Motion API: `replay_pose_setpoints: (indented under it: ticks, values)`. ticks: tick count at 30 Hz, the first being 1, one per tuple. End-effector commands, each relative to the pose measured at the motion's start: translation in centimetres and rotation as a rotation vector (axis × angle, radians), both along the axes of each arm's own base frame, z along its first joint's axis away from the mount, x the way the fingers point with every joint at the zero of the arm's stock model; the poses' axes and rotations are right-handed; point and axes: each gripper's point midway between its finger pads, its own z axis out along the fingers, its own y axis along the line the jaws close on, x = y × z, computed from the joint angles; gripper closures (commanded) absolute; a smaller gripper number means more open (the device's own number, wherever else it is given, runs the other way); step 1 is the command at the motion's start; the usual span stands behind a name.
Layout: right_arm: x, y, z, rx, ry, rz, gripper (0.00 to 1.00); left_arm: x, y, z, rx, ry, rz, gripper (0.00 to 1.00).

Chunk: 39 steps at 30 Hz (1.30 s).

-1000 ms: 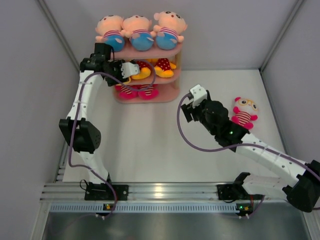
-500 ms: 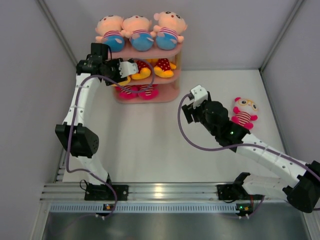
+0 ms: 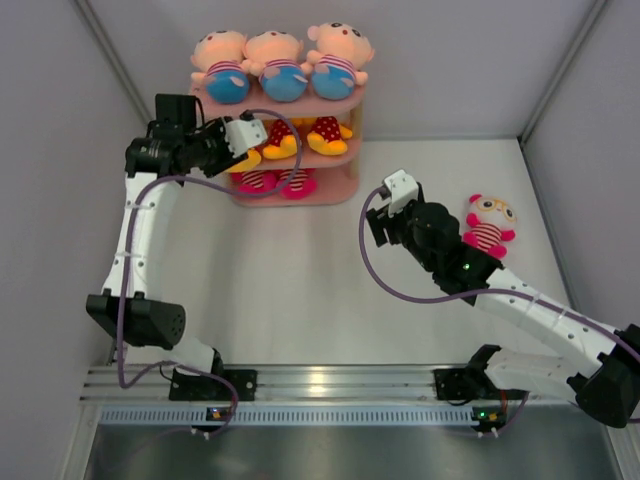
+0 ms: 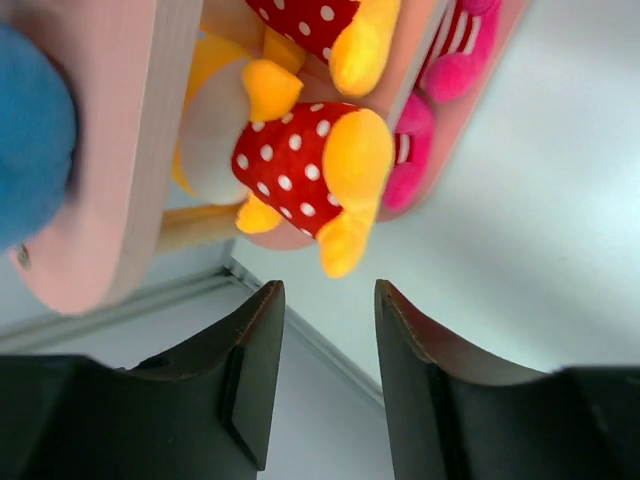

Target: Place and organize the stuffed toys onto the shelf

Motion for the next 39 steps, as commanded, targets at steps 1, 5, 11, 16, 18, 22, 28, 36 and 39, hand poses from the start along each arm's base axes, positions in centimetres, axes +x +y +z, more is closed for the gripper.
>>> replay_pose_setpoints:
  ticks: [1,5,11,16,18,22,28,36,39]
  values:
    - [0.2,-0.1,0.7,0.038,-0.012,-0.003,0.30,-2.7,-0.5,0.9,-0.125,0.014,0.081,0.58]
    - [0.3,0.1,0.6,0.044,-0.015,0.004,0.30,-5.2,0.5,-6.3,-0.079,0.188,0.130,0.70]
    - [0.0,0.3,0.9,0.065,-0.010,0.012,0.31,-3.3,0.0,-9.8,-0.101,0.295,0.159,0.72]
    - [-0.3,-0.6,0.8,0.056,-0.010,-0.009,0.31,1.1,1.0,-9.4,-0.099,0.236,0.267,0.73]
    - [-0.4,-0.9,0.8,0.050,-0.012,-0.017,0.31,2.5,1.3,-9.5,-0.083,0.221,0.281,0.73]
    - [-0.5,-1.4,0.9,0.042,-0.022,-0.032,0.31,4.4,1.6,-9.2,-0.067,0.164,0.287,0.73]
    - [-0.3,-1.5,0.6,0.032,-0.020,-0.038,0.31,5.9,2.3,-9.1,-0.028,0.120,0.309,0.69]
    - [1.1,-2.9,-1.4,0.059,0.078,-0.132,0.30,6.9,2.0,-8.8,-0.059,0.090,0.308,0.64]
    - [2.4,-5.3,-3.5,0.113,0.178,-0.234,0.30,7.0,1.6,-8.3,-0.092,0.084,0.314,0.64]
